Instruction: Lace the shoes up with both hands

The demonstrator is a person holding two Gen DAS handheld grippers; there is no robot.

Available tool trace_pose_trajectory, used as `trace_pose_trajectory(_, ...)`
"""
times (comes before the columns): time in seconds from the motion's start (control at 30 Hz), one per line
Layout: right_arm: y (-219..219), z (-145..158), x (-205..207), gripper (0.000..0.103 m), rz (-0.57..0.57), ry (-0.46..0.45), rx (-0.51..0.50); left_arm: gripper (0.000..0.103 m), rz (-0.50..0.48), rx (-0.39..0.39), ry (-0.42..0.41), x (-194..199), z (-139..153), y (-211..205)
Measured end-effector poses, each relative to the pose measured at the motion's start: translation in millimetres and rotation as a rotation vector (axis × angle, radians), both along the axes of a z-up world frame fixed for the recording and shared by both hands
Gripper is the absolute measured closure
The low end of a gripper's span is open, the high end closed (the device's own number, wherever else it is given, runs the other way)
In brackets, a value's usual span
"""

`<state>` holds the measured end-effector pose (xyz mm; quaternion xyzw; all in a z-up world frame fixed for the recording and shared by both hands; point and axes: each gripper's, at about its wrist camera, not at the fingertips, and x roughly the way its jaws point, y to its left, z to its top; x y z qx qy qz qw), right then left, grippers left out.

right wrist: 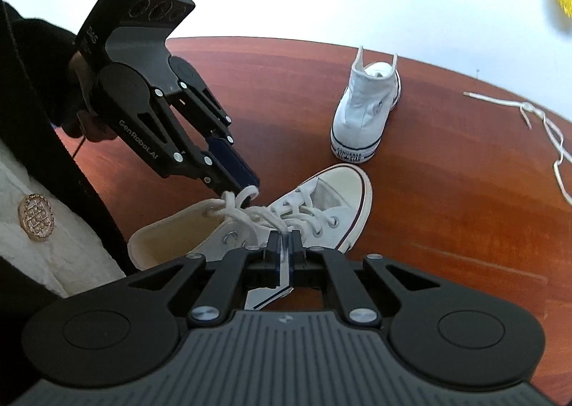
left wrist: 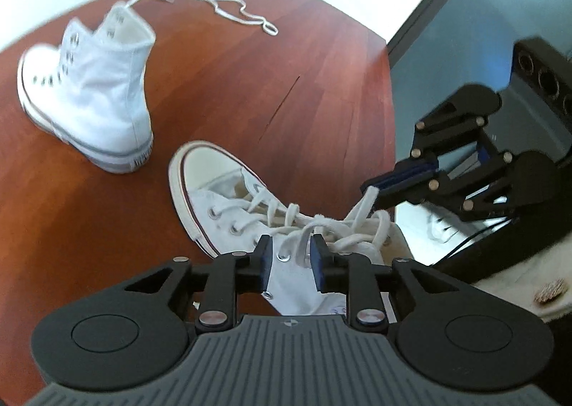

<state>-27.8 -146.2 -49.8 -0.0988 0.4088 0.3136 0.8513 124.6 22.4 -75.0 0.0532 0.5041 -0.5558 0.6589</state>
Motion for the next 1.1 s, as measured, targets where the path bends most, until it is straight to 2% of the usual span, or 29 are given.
trace_pose_trajectory(0.17, -0.4, -7.0, 0.9, 0.098, -0.023, 0.028, 0.020, 0.081, 0.015, -0.022, 0.128, 6.1, -12.4, 4.7)
trace_pose_trajectory(0.23, -0.8, -9.0, 1.4, 0.098, -0.029, 0.035, 0.023, 0.099, 0.004, -0.035, 0.136, 4.7, -14.6, 5.4)
trace_pose_trajectory(0.43, -0.7, -15.1, 3.0, 0.098, -0.043, 0.037, 0.012, 0.100, -0.026, -0.055, 0.022, -8.7, -4.1, 3.1)
trace_pose_trajectory(0.7, 0.3, -18.9, 4.4, 0.098, -0.053, 0.019, 0.000, 0.100, -0.005, -0.066, -0.107, -24.1, 19.6, 13.2)
trace_pose_trajectory(0.8, 0.2, -17.0, 3.2, 0.098, -0.050, 0.014, 0.000, 0.100, 0.014, -0.061, -0.126, -26.0, 23.9, 17.5)
trace_pose_trajectory(1.0, 1.4, -13.7, 0.4, 0.097, -0.035, 0.013, 0.007, 0.099, 0.048, -0.029, -0.101, -19.1, 15.1, 17.9)
trace_pose_trajectory(1.03, 1.6, -13.0, -0.2, 0.089, -0.031, 0.013, 0.011, 0.099, 0.052, -0.027, -0.093, -17.6, 13.4, 17.6)
trace_pose_trajectory(1.07, 1.8, -11.8, -1.2, 0.065, -0.026, 0.003, 0.016, 0.096, 0.054, -0.027, -0.083, -16.2, 12.0, 17.7)
trace_pose_trajectory(1.1, 2.0, -10.6, -2.3, 0.057, -0.021, -0.007, 0.020, 0.095, 0.058, -0.025, -0.079, -15.6, 11.5, 18.3)
